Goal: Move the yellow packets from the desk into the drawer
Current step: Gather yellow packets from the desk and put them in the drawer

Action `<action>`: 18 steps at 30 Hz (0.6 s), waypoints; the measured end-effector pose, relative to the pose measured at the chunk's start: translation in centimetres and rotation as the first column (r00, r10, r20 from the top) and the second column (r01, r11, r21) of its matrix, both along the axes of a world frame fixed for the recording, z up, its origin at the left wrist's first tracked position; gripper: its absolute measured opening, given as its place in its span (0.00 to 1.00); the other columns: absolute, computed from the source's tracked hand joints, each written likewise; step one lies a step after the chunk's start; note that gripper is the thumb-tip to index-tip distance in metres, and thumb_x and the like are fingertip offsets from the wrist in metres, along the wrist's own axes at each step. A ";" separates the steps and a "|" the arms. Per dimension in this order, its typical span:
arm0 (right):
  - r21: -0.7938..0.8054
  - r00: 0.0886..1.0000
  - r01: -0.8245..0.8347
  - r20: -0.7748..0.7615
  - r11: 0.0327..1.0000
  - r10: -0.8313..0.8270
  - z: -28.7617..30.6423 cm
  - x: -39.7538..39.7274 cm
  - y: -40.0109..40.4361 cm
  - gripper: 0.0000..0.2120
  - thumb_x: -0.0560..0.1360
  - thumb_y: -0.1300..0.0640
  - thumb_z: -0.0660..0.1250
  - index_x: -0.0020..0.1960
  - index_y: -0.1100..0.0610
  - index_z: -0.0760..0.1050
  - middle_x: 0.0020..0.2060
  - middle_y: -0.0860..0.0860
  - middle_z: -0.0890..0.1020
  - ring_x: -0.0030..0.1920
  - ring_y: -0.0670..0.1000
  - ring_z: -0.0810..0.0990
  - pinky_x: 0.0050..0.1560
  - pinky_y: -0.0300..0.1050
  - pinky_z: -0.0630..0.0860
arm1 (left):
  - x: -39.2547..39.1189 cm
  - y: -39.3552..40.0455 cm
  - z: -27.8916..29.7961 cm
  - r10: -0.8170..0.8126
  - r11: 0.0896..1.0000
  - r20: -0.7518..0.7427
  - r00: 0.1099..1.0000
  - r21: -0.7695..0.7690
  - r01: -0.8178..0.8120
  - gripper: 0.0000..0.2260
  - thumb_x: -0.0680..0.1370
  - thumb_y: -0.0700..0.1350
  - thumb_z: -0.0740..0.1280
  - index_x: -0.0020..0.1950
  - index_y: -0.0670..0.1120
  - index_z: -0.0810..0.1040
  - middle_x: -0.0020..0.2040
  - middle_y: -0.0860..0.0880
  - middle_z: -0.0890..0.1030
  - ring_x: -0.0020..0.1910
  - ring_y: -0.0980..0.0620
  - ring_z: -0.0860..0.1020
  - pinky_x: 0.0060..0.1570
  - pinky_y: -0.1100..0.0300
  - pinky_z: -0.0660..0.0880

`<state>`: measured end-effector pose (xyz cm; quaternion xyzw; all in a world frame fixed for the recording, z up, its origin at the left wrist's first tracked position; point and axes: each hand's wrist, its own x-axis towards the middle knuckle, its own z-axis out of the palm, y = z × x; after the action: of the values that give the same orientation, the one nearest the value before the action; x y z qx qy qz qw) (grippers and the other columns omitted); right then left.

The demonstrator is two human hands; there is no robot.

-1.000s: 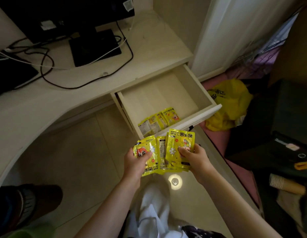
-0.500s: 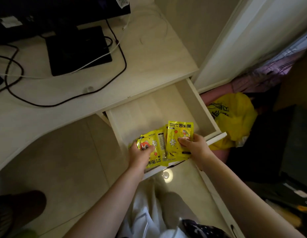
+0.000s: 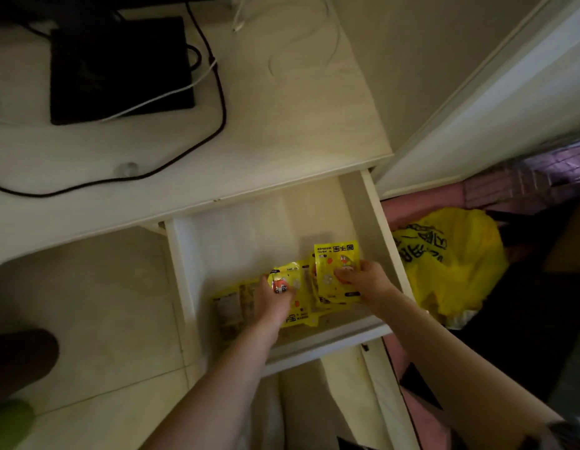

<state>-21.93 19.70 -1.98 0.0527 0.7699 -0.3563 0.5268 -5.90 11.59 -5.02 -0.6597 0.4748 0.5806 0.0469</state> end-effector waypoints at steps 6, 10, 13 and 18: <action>0.029 0.955 -0.266 -0.127 0.964 0.267 -3.2 -2.4 -0.2 0.06 0.74 0.64 0.68 0.50 0.59 0.78 0.46 0.58 0.82 0.46 0.56 0.81 0.50 0.51 0.79 | -1.1 1.2 -2.2 0.041 0.999 0.033 0.999 -0.015 -0.041 0.29 0.77 0.44 0.67 0.75 0.46 0.59 0.71 0.42 0.68 0.65 0.41 0.73 0.62 0.48 0.72; 0.101 0.902 -0.390 -0.155 0.915 0.402 -4.0 -3.0 0.3 0.11 0.74 0.60 0.68 0.57 0.58 0.78 0.48 0.54 0.83 0.52 0.57 0.82 0.53 0.52 0.79 | -1.0 1.3 -2.2 -0.062 0.997 0.101 0.993 -0.041 0.067 0.15 0.80 0.42 0.63 0.66 0.43 0.71 0.61 0.43 0.77 0.53 0.46 0.76 0.48 0.59 0.69; 0.242 0.854 -0.449 -0.168 0.860 0.493 -3.9 -3.3 1.2 0.10 0.75 0.59 0.67 0.55 0.60 0.76 0.44 0.53 0.79 0.47 0.55 0.79 0.45 0.46 0.74 | -0.3 1.2 -2.2 -0.141 0.988 0.147 0.979 -0.040 0.149 0.11 0.79 0.44 0.64 0.60 0.43 0.77 0.57 0.43 0.80 0.51 0.47 0.77 0.46 0.59 0.69; 0.393 0.801 -0.497 -0.137 0.774 0.583 -2.4 -3.1 2.2 0.10 0.78 0.60 0.61 0.56 0.64 0.73 0.50 0.59 0.79 0.55 0.60 0.78 0.54 0.48 0.74 | 2.3 1.1 -2.2 -0.199 0.977 0.211 0.957 -0.035 0.211 0.12 0.75 0.41 0.65 0.59 0.46 0.78 0.58 0.45 0.81 0.59 0.44 0.78 0.58 0.53 0.75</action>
<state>-25.02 21.86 -4.39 -0.1284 0.8614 -0.0549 0.4883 -3.62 12.69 -7.24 -0.6646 0.5495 0.4874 0.1372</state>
